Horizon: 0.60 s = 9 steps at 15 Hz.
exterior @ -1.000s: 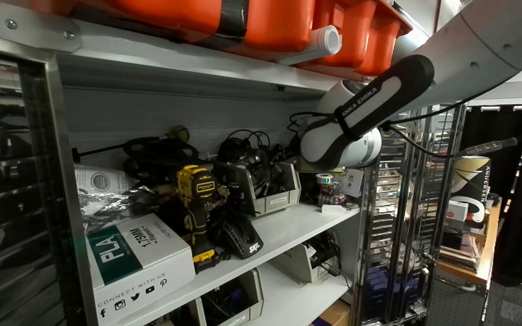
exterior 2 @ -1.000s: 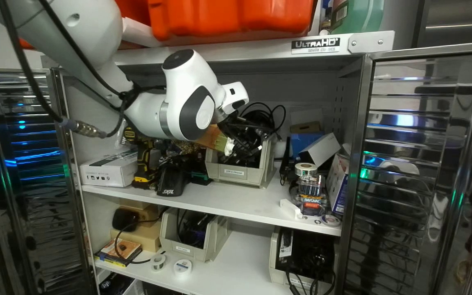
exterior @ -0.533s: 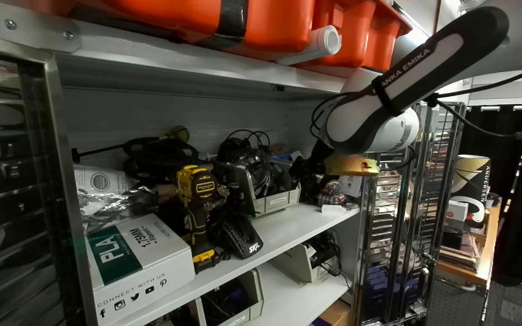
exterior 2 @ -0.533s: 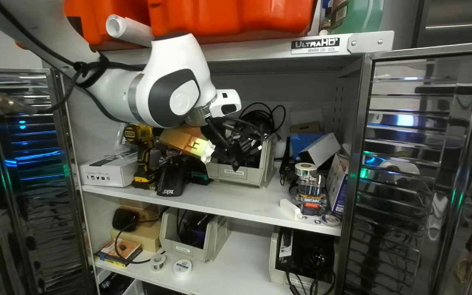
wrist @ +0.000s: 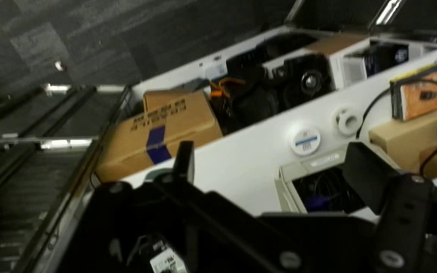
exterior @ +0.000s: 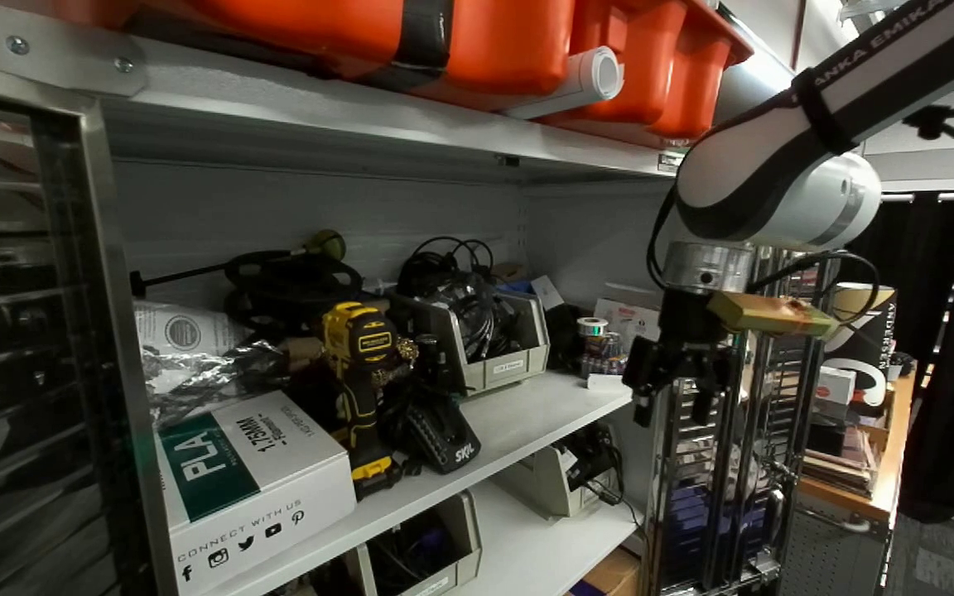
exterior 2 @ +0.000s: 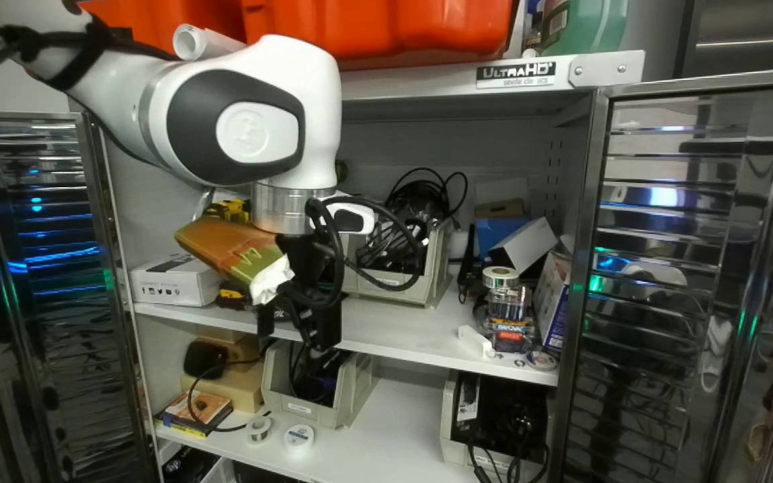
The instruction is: Put the multi USB charging cable in the gray box
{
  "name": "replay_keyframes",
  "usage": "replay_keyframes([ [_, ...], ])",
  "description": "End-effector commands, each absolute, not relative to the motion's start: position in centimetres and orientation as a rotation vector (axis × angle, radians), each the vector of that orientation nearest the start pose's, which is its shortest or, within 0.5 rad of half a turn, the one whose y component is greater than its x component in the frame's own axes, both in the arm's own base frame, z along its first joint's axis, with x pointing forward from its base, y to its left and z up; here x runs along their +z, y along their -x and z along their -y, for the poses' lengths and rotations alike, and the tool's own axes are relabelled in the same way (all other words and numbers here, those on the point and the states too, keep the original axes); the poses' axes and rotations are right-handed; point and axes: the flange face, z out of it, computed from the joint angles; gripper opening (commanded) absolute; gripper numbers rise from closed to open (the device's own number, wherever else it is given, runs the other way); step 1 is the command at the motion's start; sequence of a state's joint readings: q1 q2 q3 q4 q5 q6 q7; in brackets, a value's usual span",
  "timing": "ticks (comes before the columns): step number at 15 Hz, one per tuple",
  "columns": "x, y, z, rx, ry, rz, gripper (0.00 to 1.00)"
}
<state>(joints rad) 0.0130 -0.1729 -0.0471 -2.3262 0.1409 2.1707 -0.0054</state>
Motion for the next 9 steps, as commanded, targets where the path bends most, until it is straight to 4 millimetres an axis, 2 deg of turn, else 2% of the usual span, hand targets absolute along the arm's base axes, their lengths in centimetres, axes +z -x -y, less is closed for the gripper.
replay_keyframes([
  [1, 43.7, -43.2, 2.9, 0.212, 2.966, -0.148, 1.0],
  [5, 46.3, -39.0, 4.9, 0.446, 2.874, -0.101, 1.0],
  [6, 44.7, -40.8, 4.3, 0.416, 2.914, -0.141, 1.0],
  [9, 45.0, -40.3, 4.6, 0.419, 2.908, -0.143, 1.0],
])
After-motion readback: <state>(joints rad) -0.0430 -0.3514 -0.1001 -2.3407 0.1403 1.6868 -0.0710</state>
